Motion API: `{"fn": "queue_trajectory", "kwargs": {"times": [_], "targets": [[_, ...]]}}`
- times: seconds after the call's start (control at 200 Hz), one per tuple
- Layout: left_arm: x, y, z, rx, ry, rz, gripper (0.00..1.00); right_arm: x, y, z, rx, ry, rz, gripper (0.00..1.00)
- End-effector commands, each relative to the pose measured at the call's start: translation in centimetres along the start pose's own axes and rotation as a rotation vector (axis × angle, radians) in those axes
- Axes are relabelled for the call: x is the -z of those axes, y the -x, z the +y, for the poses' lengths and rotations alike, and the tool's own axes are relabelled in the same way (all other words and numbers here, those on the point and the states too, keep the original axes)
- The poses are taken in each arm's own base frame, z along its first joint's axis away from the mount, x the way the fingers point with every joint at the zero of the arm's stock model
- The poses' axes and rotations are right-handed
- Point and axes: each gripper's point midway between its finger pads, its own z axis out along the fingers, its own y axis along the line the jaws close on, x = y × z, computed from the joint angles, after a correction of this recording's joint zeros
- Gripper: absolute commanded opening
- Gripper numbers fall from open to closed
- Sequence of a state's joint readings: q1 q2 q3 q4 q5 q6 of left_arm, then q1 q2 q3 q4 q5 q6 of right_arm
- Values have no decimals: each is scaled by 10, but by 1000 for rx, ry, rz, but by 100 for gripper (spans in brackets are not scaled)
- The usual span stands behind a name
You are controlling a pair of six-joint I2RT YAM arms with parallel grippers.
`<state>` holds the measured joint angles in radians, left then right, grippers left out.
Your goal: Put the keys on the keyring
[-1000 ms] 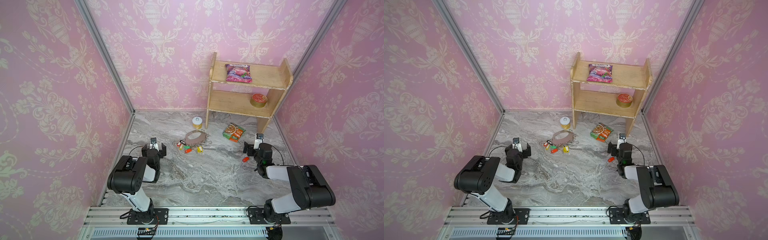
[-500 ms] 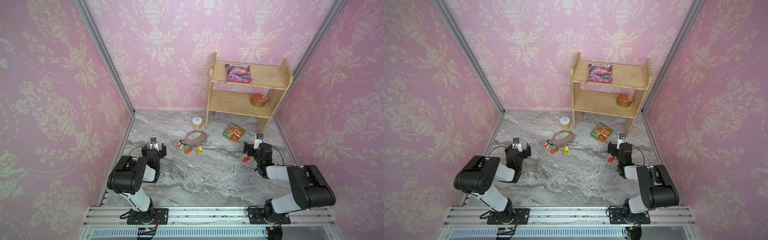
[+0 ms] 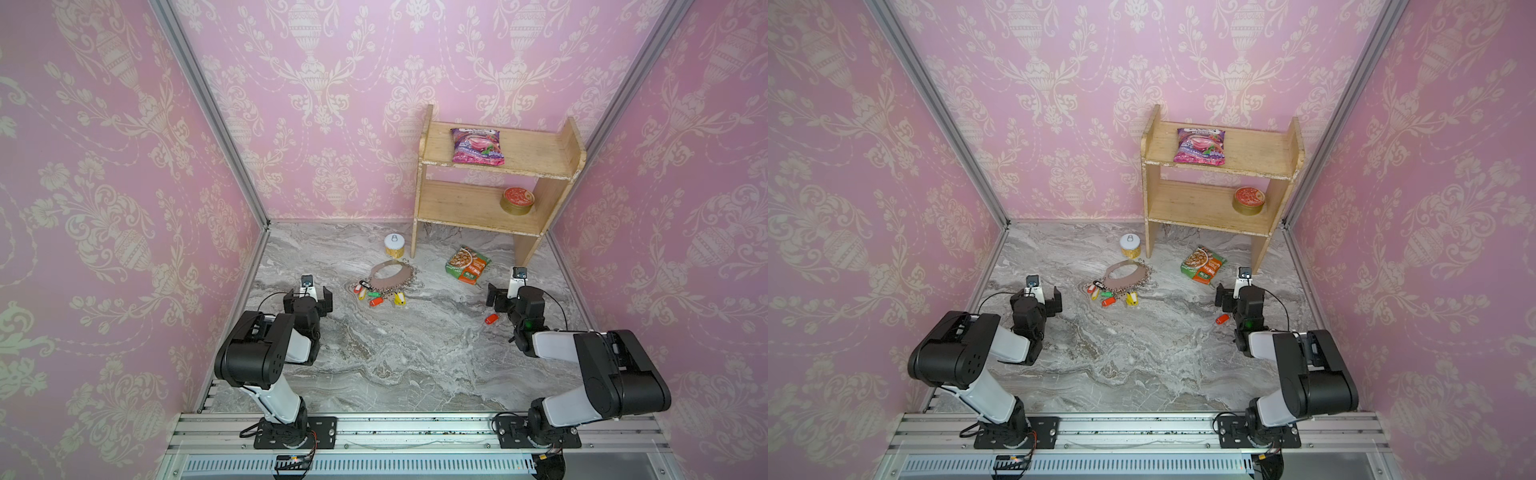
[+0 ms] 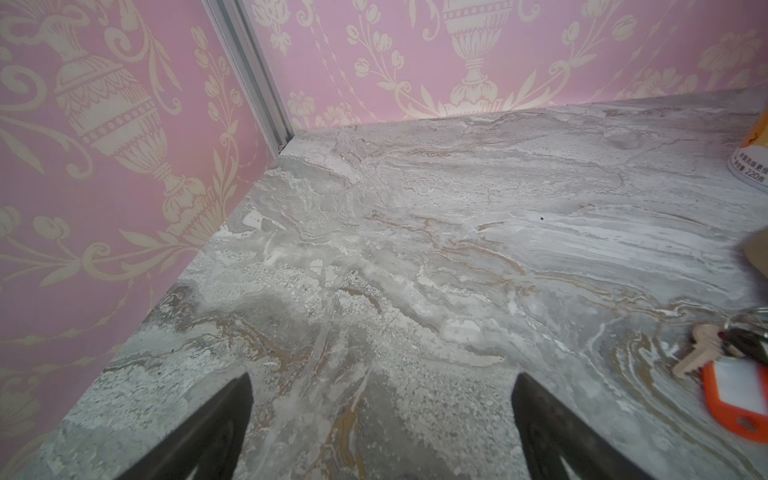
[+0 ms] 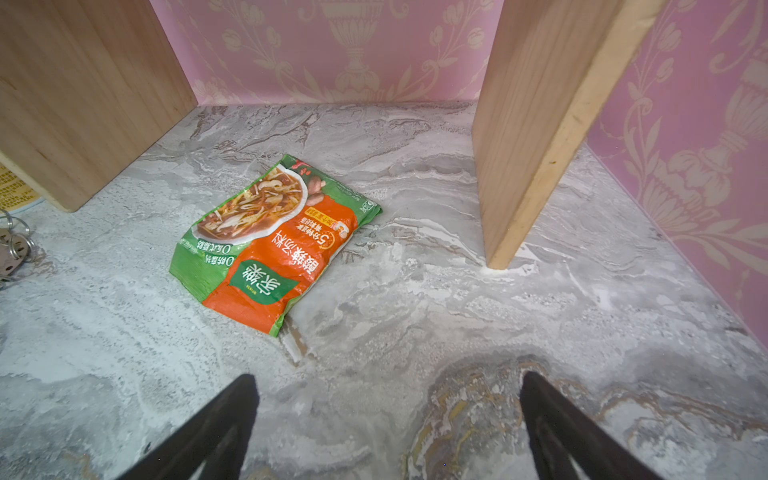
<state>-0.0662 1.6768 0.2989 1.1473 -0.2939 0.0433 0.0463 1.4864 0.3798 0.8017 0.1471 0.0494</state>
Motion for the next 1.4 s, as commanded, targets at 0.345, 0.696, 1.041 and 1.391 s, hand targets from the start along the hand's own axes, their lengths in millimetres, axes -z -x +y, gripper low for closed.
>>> {"fn": "queue_trajectory", "kwargs": {"times": [0.345,0.696,1.041,1.391], "targets": [[1,73,-62,-16,-248,196,99,35,52,21,-13,-24,220,100],[-27,60,-176,-57,-518,472,99,55,52,51,12,58,344,100],[-51,20,-226,-116,-556,679,99,61,54,67,17,95,374,100],[-53,-20,-213,-93,-434,834,99,62,57,71,23,97,377,100]]}}
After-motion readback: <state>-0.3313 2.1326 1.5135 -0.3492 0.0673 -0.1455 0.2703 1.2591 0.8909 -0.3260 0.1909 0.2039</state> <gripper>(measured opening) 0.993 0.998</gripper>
